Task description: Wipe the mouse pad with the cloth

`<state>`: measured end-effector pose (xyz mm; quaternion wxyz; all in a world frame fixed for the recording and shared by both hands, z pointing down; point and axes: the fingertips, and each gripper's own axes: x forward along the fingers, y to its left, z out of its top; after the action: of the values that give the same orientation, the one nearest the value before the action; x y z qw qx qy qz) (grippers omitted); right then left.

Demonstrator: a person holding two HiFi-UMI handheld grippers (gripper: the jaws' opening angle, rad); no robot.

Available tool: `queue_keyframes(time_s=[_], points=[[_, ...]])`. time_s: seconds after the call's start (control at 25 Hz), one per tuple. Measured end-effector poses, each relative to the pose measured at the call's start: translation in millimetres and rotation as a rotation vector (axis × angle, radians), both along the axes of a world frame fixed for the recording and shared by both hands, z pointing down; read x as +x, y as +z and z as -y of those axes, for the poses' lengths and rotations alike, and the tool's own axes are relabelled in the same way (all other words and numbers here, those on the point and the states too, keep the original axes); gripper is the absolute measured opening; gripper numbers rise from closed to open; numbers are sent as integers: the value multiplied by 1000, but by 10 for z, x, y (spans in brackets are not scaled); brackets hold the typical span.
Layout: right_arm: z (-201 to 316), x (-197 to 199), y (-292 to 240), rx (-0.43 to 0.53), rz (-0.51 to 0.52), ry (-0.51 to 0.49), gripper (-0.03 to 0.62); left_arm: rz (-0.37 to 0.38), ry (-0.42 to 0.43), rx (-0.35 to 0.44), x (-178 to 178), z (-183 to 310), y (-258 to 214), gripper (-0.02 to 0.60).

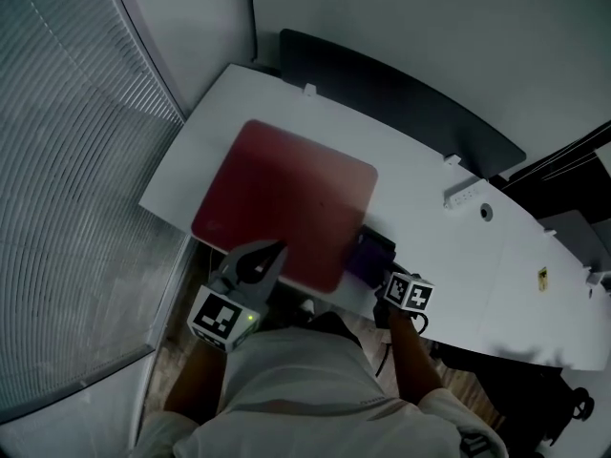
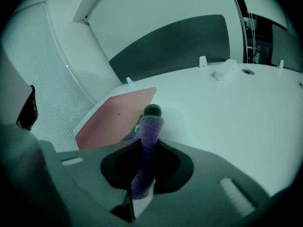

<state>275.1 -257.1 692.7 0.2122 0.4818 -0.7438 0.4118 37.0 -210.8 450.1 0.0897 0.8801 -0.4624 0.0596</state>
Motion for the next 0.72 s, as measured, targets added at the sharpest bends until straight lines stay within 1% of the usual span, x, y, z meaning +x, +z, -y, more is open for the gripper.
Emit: queue_keyframes(time_s=[0.08, 0.16, 0.24, 0.32, 0.4, 0.48, 0.6, 0.72], points=[[49, 38, -213, 51, -9, 2, 48, -1, -11, -1, -14, -25, -24, 3], [106, -38, -514, 112, 8, -15, 48, 18, -14, -1, -62, -80, -2, 3], [139, -216, -823, 169, 52, -41, 47, 29, -24, -23, -149, -132, 40, 3], [165, -480, -1110, 216, 107, -73, 48, 17, -30, -12, -235, -133, -32, 3], [177, -819, -1328, 240, 175, -109, 48, -2, -27, 22, -332, -133, -140, 3], [165, -1216, -1448, 240, 248, -141, 46, -6, -32, 26, -505, -182, -161, 3], [119, -1927, -1539, 212, 341, -205, 48, 2, -66, 19, -913, -278, -229, 3], [51, -2699, -1575, 177, 373, -304, 46, 6, -107, 26, -1392, -381, -326, 3]])
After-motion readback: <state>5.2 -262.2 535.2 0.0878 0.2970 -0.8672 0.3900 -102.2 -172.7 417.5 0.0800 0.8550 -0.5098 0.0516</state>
